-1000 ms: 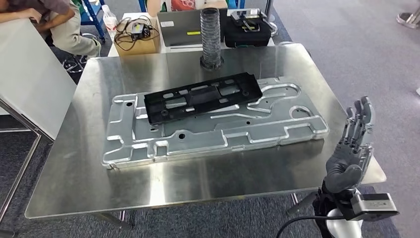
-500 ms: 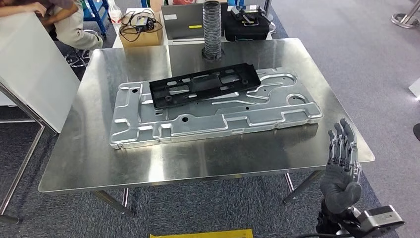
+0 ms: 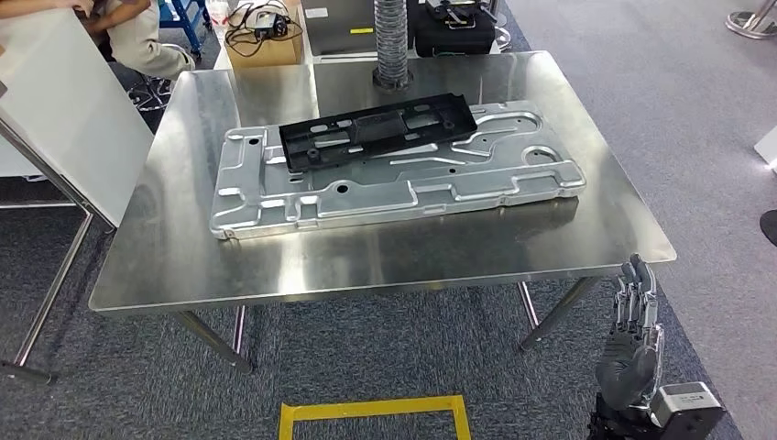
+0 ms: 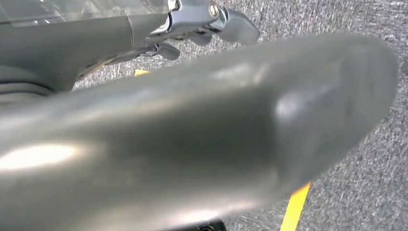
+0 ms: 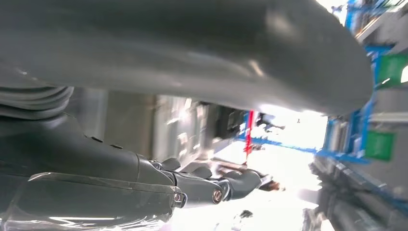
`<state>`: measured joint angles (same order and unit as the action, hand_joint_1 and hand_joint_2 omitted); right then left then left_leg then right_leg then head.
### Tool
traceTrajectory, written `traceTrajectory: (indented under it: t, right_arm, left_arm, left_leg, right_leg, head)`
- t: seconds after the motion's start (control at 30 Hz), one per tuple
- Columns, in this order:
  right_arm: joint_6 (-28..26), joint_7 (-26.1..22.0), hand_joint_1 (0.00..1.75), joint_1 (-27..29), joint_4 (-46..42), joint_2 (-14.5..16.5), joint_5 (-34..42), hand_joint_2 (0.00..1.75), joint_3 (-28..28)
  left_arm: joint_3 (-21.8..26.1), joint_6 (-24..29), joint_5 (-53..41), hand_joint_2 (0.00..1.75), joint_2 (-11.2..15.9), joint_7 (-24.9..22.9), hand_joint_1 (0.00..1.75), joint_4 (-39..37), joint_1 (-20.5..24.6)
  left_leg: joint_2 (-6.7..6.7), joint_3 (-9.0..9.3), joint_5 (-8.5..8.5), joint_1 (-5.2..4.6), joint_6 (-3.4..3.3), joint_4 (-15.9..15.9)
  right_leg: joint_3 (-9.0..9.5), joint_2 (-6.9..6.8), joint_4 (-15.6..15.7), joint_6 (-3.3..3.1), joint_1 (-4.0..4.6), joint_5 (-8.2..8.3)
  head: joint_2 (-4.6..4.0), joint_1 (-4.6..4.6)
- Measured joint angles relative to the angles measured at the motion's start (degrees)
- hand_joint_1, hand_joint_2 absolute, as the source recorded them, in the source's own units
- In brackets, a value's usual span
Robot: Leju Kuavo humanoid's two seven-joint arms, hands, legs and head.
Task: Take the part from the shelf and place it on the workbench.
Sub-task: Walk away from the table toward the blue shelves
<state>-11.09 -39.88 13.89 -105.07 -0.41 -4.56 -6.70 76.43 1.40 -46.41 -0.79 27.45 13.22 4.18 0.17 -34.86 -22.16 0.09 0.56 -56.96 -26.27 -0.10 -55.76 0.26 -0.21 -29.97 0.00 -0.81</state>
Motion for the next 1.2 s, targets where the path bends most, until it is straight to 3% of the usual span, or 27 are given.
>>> traceTrajectory:
  t: [0.03, 0.07, 0.17, 0.2, 0.23, 0.27, 0.3, 0.33, 0.37, 0.43, 0.47, 0.53, 0.6, 0.7, 0.73, 0.77, 0.8, 0.83, 0.87, 0.9, 0.97, 1.0, 1.07, 1.1, 1.13, 1.2]
  right_arm:
    - [-0.23, 0.05, 0.0, 0.09, 1.17, 0.58, -0.39, 0.0, -0.34]
    - [-0.43, 0.22, 0.0, 0.16, 2.53, 1.15, -0.89, 0.0, -0.66]
    - [-1.03, 1.52, 0.0, 0.08, 7.11, 2.4, -3.32, 1.31, -1.53]
    - [-1.27, 1.89, 0.0, -0.01, 9.22, 2.73, -4.41, 1.75, -1.93]
    - [-1.42, 2.19, 0.0, -0.12, 11.54, 3.04, -5.56, 1.75, -2.38]
    - [-1.45, 2.52, 0.0, -0.32, 14.09, 3.35, -6.77, 1.75, -2.91]
    - [-1.46, 2.92, 0.0, -0.66, 16.88, 3.65, -8.11, 1.75, -3.48]
    - [-1.53, 3.35, 0.0, -1.21, 19.95, 3.89, -9.67, 1.75, -4.09]
    - [-1.77, 3.68, 0.0, -2.04, 23.8, 4.09, -11.45, 1.75, -4.8]
    - [-3.09, 3.46, 0.0, -4.51, 34.06, 4.2, -14.99, 1.75, -6.47]
    - [-4.42, 3.29, 0.0, -6.02, 40.4, 4.09, -16.73, 1.75, -7.42]
    - [-7.71, 4.27, 0.0, -8.72, 53.59, 3.58, -19.67, 1.75, -9.22]
    - [-9.62, 7.94, 0.0, -10.31, 65.27, 2.9, -21.71, 1.75, -10.56]
    - [-8.36, 16.01, 0.0, -11.35, 77.4, 2.11, -24.15, 1.75, -11.27]
    - [-6.94, 19.55, 0.0, -11.67, 80.44, 1.96, -25.17, 1.75, -11.25]
    - [-4.95, 23.55, 0.0, -12.02, 83.0, 1.86, -26.27, 1.75, -11.08]
    - [-2.7, 27.69, 0.0, -12.32, 85.19, 1.78, -27.39, 1.75, -10.78]
    - [-0.6, 31.21, 0.0, -12.58, 86.79, 1.73, -28.38, 1.75, -10.38]
    - [1.6, 34.49, 0.0, -12.85, 88.09, 1.68, -29.24, 1.75, -9.87]
    - [3.8, 37.21, 0.0, -13.15, 89.05, 1.63, -29.86, 1.75, -9.38]
    - [8.14, 40.68, 0.0, -13.7, 90.47, 1.51, -30.73, 1.75, -8.46]
    - [10.05, 41.57, 0.0, -13.91, 91.04, 1.43, -31.15, 1.75, -8.01]
    - [12.33, 42.19, 0.0, -14.14, 92.03, 1.33, -31.91, 1.75, -7.11]
    - [12.82, 42.31, 0.0, -14.27, 92.34, 1.31, -32.09, 1.75, -6.73]
    - [13.07, 42.35, 0.0, -14.4, 92.62, 1.31, -32.16, 1.75, -6.43]
    - [13.25, 42.42, 0.0, -14.54, 93.0, 1.26, -32.21, 1.75, -5.97]
  left_arm:
    - [-0.01, -0.04, -0.04, 0.0, -0.01, 0.08, 0.0, 0.0, -0.11]
    - [-0.01, -0.09, -0.09, 0.0, -0.03, 0.11, 0.0, 0.0, -0.25]
    - [-0.02, -0.26, -0.3, 0.0, -0.07, 0.13, 0.0, 0.0, -0.42]
    - [-0.02, -0.31, -0.36, 0.0, -0.07, 0.13, 0.0, 0.0, -0.4]
    - [-0.02, -0.36, -0.4, 0.0, -0.08, 0.11, 0.0, 0.0, -0.38]
    - [-0.02, -0.4, -0.43, 0.0, -0.08, 0.09, 0.0, 0.0, -0.38]
    - [-0.02, -0.46, -0.48, 0.0, -0.08, 0.06, 0.0, 0.0, -0.37]
    - [-0.02, -0.53, -0.52, 0.0, -0.08, 0.05, 0.0, 0.0, -0.31]
    - [-0.02, -0.6, -0.57, 0.0, -0.07, 0.07, 0.0, 0.0, -0.19]
    - [-0.02, -0.72, -0.73, 0.0, -0.1, 0.29, 0.0, 0.0, 0.05]
    - [-0.02, -0.77, -0.83, 0.0, -0.16, 0.45, 0.0, 0.0, 0.1]
    - [-0.01, -0.77, -0.99, 0.0, -0.39, 0.75, 0.0, -0.01, 0.04]
    - [0.0, -0.68, -1.08, 0.0, -0.71, 0.95, 0.0, -0.02, 0.02]
    - [0.01, -0.63, -1.47, 0.0, -0.95, 1.03, 0.0, -0.04, -0.21]
    - [0.01, -0.64, -1.73, 0.0, -0.97, 1.03, 0.0, -0.04, -0.29]
    - [0.0, -0.68, -2.01, 0.0, -0.98, 1.03, 0.0, -0.04, -0.33]
    - [-0.01, -0.74, -2.25, 0.0, -0.98, 1.03, 0.0, -0.04, -0.32]
    - [-0.03, -0.81, -2.49, 0.0, -0.98, 1.03, 0.0, -0.04, -0.29]
    - [-0.07, -0.92, -2.71, 0.0, -0.98, 1.03, 0.0, -0.04, -0.24]
    - [-0.15, -1.07, -2.96, 0.0, -0.98, 1.04, 0.0, -0.04, -0.2]
    - [-0.4, -1.39, -3.41, 0.0, -0.98, 1.08, 0.0, -0.05, -0.13]
    - [-0.54, -1.54, -3.64, 0.0, -0.98, 1.09, 0.0, -0.06, -0.12]
    - [-0.72, -1.69, -3.91, 0.0, -0.96, 1.08, 0.0, -0.07, -0.17]
    - [-0.79, -1.75, -4.01, 0.0, -0.95, 1.06, 0.0, -0.07, -0.26]
    - [-0.85, -1.79, -4.04, 0.0, -0.95, 1.04, 0.0, -0.08, -0.36]
    - [-0.94, -1.85, -4.09, 0.0, -0.98, 1.02, 0.0, -0.1, -0.48]
  left_leg:
    - [-0.03, -0.3, -0.4, 0.08, 0.3, -0.34]
    - [-0.06, -0.83, -1.85, 0.15, 0.57, -1.48]
    - [-0.1, -3.47, -10.17, 0.34, 1.08, -10.68]
    - [-0.1, -4.02, -11.8, 0.36, 1.18, -14.15]
    - [-0.09, -3.94, -12.02, 0.37, 1.23, -16.42]
    - [-0.09, -2.99, -10.95, 0.38, 1.21, -17.0]
    - [-0.09, -1.02, -9.13, 0.37, 1.11, -15.48]
    - [-0.1, 1.85, -7.51, 0.36, 0.95, -12.15]
    - [-0.11, 5.2, -7.07, 0.26, 0.73, -7.53]
    - [-0.12, 10.04, -8.12, 0.02, 0.24, 0.0]
    - [-0.13, 10.89, -8.74, -0.12, -0.05, 1.8]
    - [-0.09, 10.38, -7.92, -0.11, -0.82, 2.38]
    - [-0.01, 9.28, -6.52, 0.03, -1.7, 2.63]
    - [0.09, 6.65, -4.42, -0.01, -2.3, 2.5]
    - [0.17, 5.63, -3.74, -0.04, -2.24, 2.31]
    - [0.28, 4.58, -3.13, -0.05, -2.14, 2.03]
    - [0.37, 3.55, -2.61, -0.04, -2.01, 1.65]
    - [0.43, 2.49, -2.15, -0.02, -1.85, 1.2]
    - [0.47, 1.53, -1.73, 0.0, -1.65, 0.68]
    - [0.46, 0.71, -1.38, -0.03, -1.38, 0.16]
    - [0.52, -0.2, -0.59, -0.05, -0.68, -0.49]
    - [0.56, -0.4, -0.13, 0.0, -0.28, -0.54]
    - [0.52, -0.8, 0.36, 0.18, 0.46, -0.54]
    - [0.44, -1.29, -0.75, 0.28, 0.76, -1.24]
    - [0.37, -2.01, -3.08, 0.37, 1.02, -3.01]
    - [0.32, -3.6, -9.41, 0.56, 1.42, -9.41]
  right_leg:
    - [-0.4, -0.1, 0.14, -0.44, -0.06, 0.53]
    - [-0.98, -0.2, 0.26, -0.93, -0.14, 1.22]
    - [-3.46, -0.34, 0.32, -1.64, -0.08, 3.31]
    - [-4.41, -0.35, 0.24, -1.62, 0.0, 4.01]
    - [-5.38, -0.38, 0.1, -1.58, 0.05, 4.66]
    - [-6.37, -0.41, -0.1, -1.5, 0.08, 5.29]
    - [-7.31, -0.43, -0.36, -1.39, 0.1, 5.86]
    - [-8.15, -0.45, -0.66, -1.25, 0.1, 6.35]
    - [-8.84, -0.45, -0.97, -1.05, 0.15, 6.83]
    - [-9.44, -0.47, -1.23, -0.47, 0.25, 7.77]
    - [-9.48, -0.51, -1.12, -0.11, 0.25, 8.31]
    - [-9.51, -0.55, -0.71, 0.64, 0.15, 9.21]
    - [-10.24, -0.36, -1.83, 1.31, -0.03, 7.25]
    - [-12.78, -0.14, -11.47, 1.95, -0.24, -1.77]
    - [-13.36, -0.13, -15.21, 2.13, -0.3, -3.62]
    - [-13.14, -0.13, -17.39, 2.27, -0.41, -3.71]
    - [-12.01, -0.14, -17.58, 2.35, -0.55, -2.54]
    - [-9.9, -0.14, -15.79, 2.35, -0.7, -0.87]
    - [-6.82, -0.13, -12.2, 2.27, -0.84, 0.34]
    - [-3.48, -0.1, -7.6, 2.11, -0.8, 0.38]
    - [0.73, -0.01, -1.06, 1.52, -0.51, -0.87]
    - [1.2, 0.02, 0.15, 1.14, -0.26, -1.31]
    - [0.39, -0.14, 0.28, 0.23, -0.2, -0.38]
    - [-0.23, -0.28, 0.37, -0.29, -0.28, 0.31]
    - [-1.03, -0.4, 0.49, -0.7, -0.37, 1.09]
    - [-2.84, -0.52, 0.48, -1.2, -0.29, 2.55]
  head:
    - [0.0, 0.13]
    - [0.0, 0.03]
    - [0.0, -0.26]
    - [0.0, -0.25]
    - [0.0, -0.24]
    - [0.0, -0.24]
    - [0.0, -0.24]
    - [0.0, -0.25]
    - [0.01, -0.26]
    - [0.01, -0.18]
    - [0.02, -0.25]
    - [0.01, -0.36]
    - [0.0, -0.29]
    - [0.0, 0.14]
    - [0.0, 0.19]
    - [0.0, 0.19]
    - [0.0, 0.19]
    - [0.0, 0.19]
    - [0.0, 0.19]
    - [0.0, 0.2]
    - [0.01, 0.23]
    - [0.01, 0.31]
    - [0.0, 0.53]
    - [0.0, 0.44]
    - [0.0, 0.34]
    - [0.0, 0.1]
